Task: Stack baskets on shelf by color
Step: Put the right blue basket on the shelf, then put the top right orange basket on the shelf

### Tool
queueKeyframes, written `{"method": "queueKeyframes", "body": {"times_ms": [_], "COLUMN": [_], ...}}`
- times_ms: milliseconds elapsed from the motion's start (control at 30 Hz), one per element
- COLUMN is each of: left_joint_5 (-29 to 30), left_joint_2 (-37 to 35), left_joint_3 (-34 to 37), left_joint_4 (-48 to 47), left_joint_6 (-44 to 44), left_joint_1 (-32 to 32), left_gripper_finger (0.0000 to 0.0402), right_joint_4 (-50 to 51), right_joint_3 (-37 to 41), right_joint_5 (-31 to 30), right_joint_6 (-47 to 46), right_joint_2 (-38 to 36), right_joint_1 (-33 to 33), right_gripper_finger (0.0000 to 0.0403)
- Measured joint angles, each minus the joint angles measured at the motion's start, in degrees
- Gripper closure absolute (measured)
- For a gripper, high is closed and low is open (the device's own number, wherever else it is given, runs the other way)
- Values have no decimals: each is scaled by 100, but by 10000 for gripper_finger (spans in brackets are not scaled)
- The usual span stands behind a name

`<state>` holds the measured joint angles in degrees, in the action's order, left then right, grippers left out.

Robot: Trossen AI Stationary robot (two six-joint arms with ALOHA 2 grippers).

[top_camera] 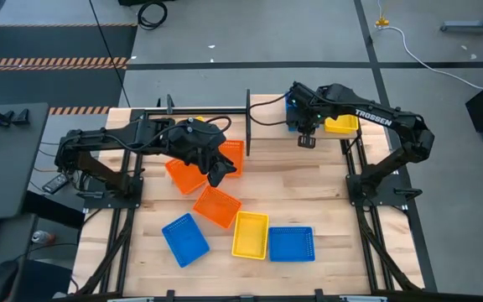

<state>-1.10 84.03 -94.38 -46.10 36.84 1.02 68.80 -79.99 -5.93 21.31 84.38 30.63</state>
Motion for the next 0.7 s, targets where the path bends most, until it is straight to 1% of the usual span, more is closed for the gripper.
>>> {"method": "queueKeyframes", "body": {"times_ms": [200,300,400,500,600,700], "left_joint_5": [0,-1,26,298,391,398], "left_joint_2": [0,0,0,0,53,141], "left_joint_3": [0,-1,-1,-1,-3,10], "left_joint_4": [-4,-71,-484,-1364,-1990,-2081], "left_joint_6": [-2,-43,-424,-907,-1425,-2037], "left_joint_1": [0,0,-44,-154,-322,-475], "left_gripper_finger": [273,273,273,272,262,243], "right_joint_4": [128,187,235,461,680,767], "right_joint_3": [0,0,0,-98,-416,-887], "right_joint_5": [-30,-42,-43,-146,-274,-95], "right_joint_6": [-60,-80,-80,-328,-718,-852], "right_joint_2": [0,0,0,0,-35,-174], "right_joint_1": [5,7,6,4,-30,-121], "right_gripper_finger": [317,307,305,304,303,296]}}
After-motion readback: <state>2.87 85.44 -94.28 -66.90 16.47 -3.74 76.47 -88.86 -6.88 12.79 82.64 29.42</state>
